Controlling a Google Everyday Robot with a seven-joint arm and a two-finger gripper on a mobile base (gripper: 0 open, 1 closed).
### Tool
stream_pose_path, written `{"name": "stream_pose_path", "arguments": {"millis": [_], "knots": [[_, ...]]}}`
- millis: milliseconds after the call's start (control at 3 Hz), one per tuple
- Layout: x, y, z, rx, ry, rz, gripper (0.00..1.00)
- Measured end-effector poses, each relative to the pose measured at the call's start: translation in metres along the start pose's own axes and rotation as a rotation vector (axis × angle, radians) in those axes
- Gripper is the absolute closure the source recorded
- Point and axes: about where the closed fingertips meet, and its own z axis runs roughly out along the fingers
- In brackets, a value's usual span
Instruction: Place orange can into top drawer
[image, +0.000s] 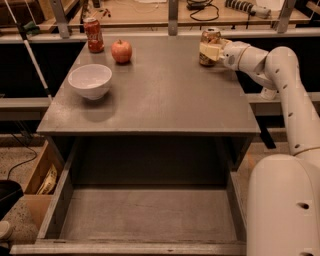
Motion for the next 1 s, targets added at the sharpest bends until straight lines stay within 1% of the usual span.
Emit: {"name": "stream_pose_path", "arguments": {"millis": [333,667,1000], "knots": [[-0.02,-0.008,-0.015,0.056,0.024,-0.011,1.0],[-0.061,-0.012,-0.053,0.126,0.03,-0.033,1.0],[-0.107,0.005,-0.097,0.158,0.035,-0.057,1.0]]}}
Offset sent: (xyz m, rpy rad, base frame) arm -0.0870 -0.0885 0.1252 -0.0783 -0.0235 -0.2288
